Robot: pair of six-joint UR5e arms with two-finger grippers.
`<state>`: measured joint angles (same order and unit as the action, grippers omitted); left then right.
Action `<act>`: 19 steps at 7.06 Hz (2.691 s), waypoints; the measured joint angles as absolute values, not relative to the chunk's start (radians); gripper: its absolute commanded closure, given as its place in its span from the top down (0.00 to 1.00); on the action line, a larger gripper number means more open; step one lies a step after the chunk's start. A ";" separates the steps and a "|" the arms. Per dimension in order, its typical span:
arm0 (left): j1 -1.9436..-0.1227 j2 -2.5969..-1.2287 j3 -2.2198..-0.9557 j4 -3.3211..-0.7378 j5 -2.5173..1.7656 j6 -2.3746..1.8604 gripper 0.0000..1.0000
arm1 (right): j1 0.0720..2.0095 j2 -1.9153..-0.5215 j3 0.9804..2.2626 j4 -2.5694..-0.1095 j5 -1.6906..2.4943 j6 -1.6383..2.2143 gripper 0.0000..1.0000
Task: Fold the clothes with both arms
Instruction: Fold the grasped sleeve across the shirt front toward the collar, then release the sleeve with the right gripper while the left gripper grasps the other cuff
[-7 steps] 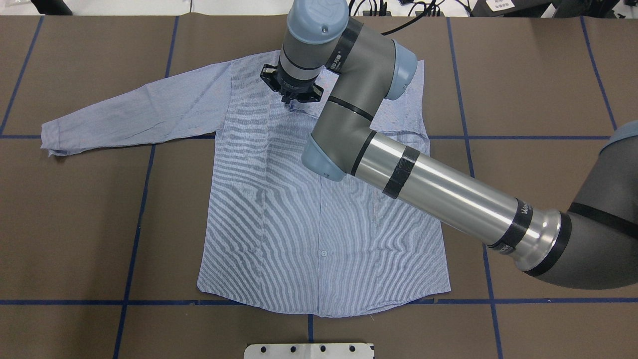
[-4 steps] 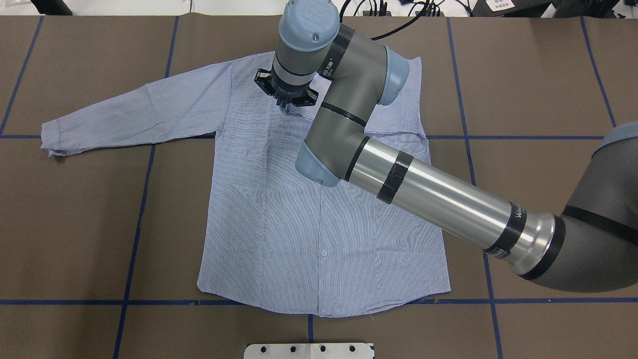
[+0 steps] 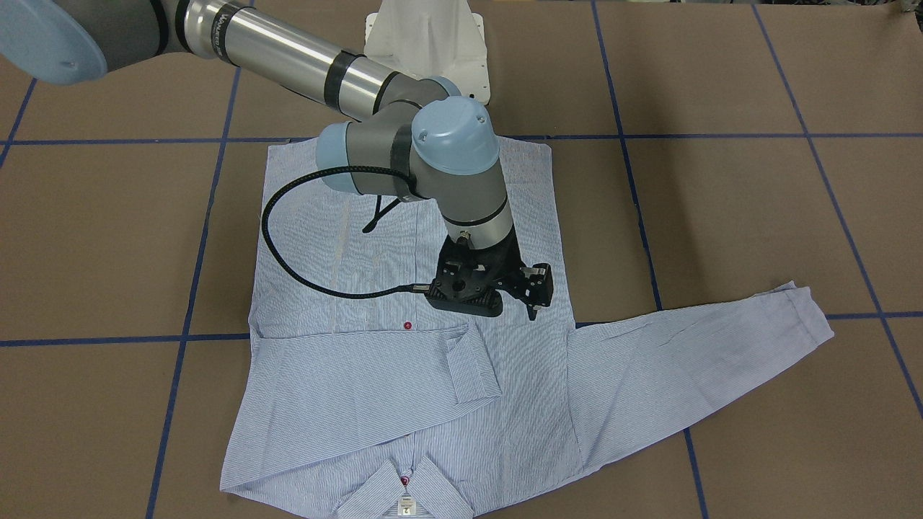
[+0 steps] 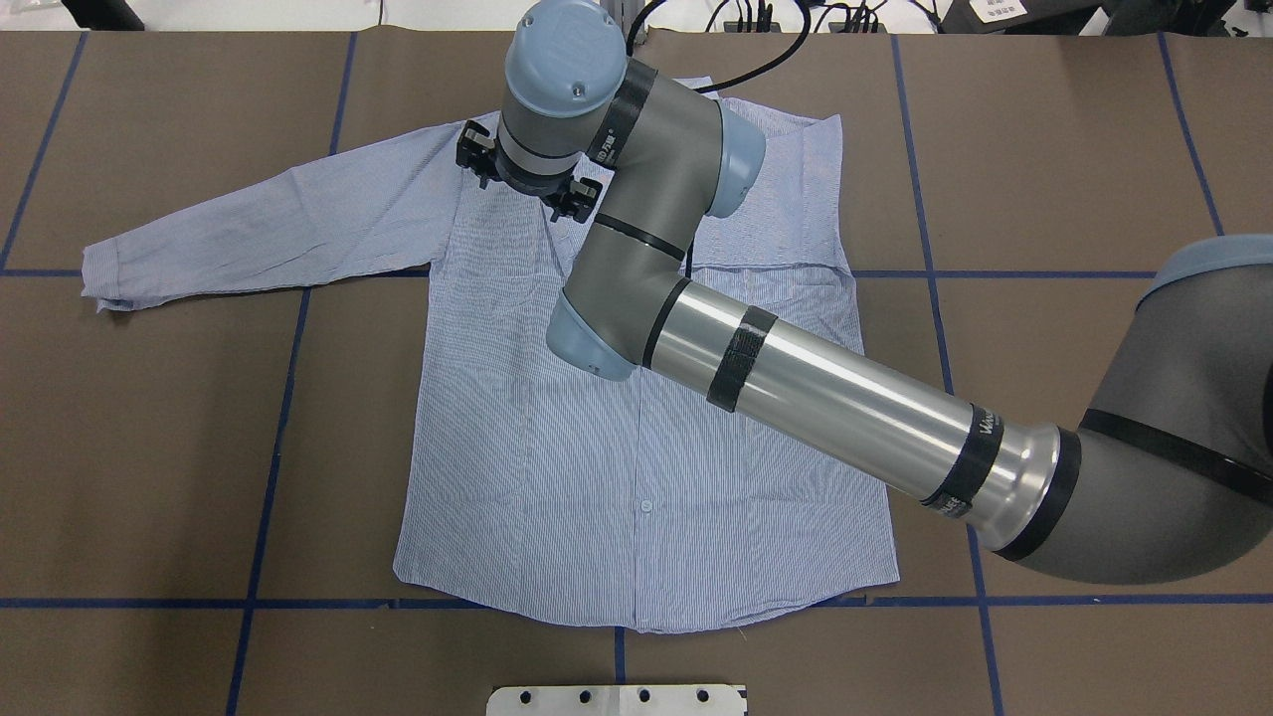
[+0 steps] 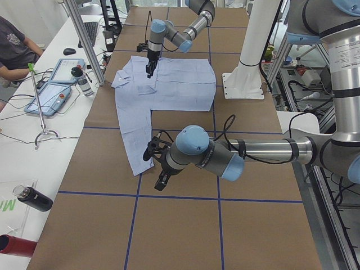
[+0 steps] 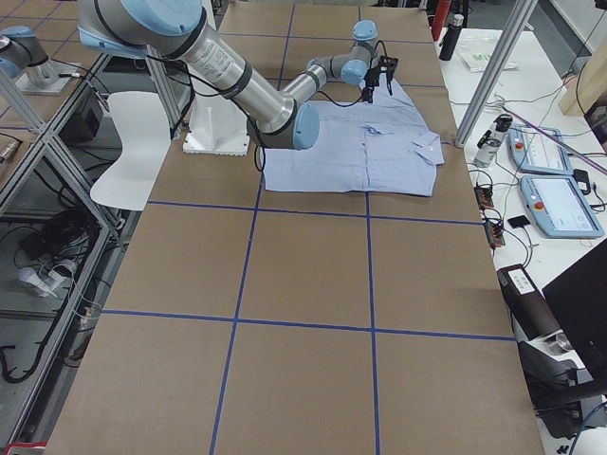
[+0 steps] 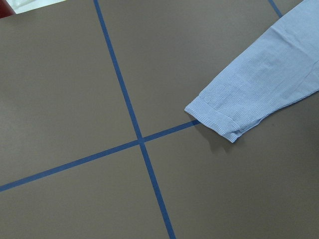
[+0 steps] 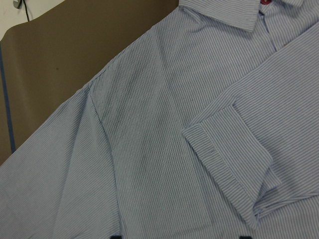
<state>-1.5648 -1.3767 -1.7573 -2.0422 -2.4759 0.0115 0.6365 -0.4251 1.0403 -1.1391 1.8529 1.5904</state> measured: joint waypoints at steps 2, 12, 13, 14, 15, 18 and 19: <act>-1.490 -1.471 -1.656 -2.044 -2.494 -0.115 0.99 | 0.636 -0.458 1.087 -1.133 1.856 1.620 1.00; -1.201 -1.771 -1.130 -2.456 -2.464 -0.830 0.76 | 0.671 -0.717 1.367 -1.126 1.852 1.610 1.00; -1.196 -1.771 -1.116 -2.467 -2.459 -0.836 0.72 | 0.670 -0.723 1.373 -1.126 1.852 1.610 1.00; -1.192 -1.773 -1.109 -2.471 -2.457 -0.838 0.69 | 0.670 -0.727 1.375 -1.126 1.851 1.610 1.00; -1.188 -1.778 -1.104 -2.472 -2.455 -0.839 0.68 | 0.670 -0.728 1.375 -1.126 1.851 1.610 1.00; -1.177 -1.792 -1.098 -2.471 -2.443 -0.839 0.39 | 0.669 -0.729 1.375 -1.126 1.850 1.612 1.00; -1.174 -1.794 -1.098 -2.471 -2.436 -0.839 0.07 | 0.668 -0.729 1.374 -1.125 1.850 1.612 1.00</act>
